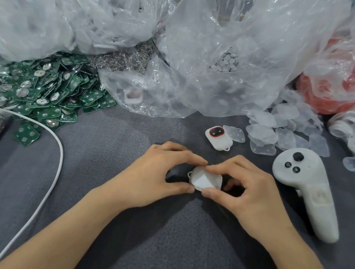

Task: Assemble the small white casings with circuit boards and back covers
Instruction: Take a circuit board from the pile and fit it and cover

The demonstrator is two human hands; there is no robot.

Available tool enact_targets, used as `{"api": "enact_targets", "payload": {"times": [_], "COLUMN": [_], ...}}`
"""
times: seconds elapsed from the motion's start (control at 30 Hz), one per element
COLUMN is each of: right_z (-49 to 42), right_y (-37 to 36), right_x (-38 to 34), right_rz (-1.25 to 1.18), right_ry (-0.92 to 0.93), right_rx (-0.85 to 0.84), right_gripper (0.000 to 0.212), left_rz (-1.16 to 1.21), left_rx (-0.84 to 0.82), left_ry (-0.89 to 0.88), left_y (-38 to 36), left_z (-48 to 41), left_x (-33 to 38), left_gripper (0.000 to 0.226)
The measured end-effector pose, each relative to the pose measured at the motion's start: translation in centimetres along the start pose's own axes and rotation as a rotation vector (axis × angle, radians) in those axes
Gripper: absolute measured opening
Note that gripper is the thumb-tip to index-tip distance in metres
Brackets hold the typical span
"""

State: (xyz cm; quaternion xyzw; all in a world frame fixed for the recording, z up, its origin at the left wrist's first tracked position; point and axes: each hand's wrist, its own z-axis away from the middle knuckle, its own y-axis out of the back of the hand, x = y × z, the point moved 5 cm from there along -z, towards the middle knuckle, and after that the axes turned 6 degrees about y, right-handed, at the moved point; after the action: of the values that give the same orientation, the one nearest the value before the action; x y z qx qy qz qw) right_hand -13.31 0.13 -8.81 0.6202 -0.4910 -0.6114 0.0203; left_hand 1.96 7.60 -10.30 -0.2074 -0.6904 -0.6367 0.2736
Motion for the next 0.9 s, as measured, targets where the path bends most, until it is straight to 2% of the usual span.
{"api": "enact_targets", "payload": {"times": [0.23, 0.4, 0.53, 0.67, 0.73, 0.8, 0.9], "right_z": [0.0, 0.4, 0.3, 0.3, 0.4, 0.5, 0.6], "right_y": [-0.2, 0.2, 0.0, 0.3, 0.4, 0.1, -0.2], "right_x": [0.0, 1.4, 2.0, 2.2, 2.1, 1.7, 1.4], "right_rz": [0.0, -0.319, -0.321, -0.477, -0.592, -0.723, -0.762], "right_ry": [-0.013, -0.189, -0.24, -0.29, -0.322, -0.348, -0.363], "right_rx": [-0.001, 0.09, 0.104, 0.147, 0.129, 0.08, 0.065], "right_gripper": [0.031, 0.029, 0.027, 0.026, 0.022, 0.028, 0.03], "left_rz": [-0.007, 0.036, 0.116, 0.282, 0.434, 0.506, 0.58], "left_rx": [0.02, 0.116, 0.164, 0.186, 0.172, 0.152, 0.11], "left_ry": [-0.004, -0.038, -0.049, -0.069, -0.027, 0.007, 0.074], "left_y": [-0.1, 0.2, 0.4, 0.0, 0.0, -0.1, -0.5], "left_z": [0.1, 0.3, 0.4, 0.5, 0.6, 0.6, 0.6], "left_x": [0.4, 1.0, 1.2, 1.8, 1.9, 1.9, 1.7], "left_gripper": [0.046, 0.04, 0.037, 0.036, 0.036, 0.036, 0.036]}}
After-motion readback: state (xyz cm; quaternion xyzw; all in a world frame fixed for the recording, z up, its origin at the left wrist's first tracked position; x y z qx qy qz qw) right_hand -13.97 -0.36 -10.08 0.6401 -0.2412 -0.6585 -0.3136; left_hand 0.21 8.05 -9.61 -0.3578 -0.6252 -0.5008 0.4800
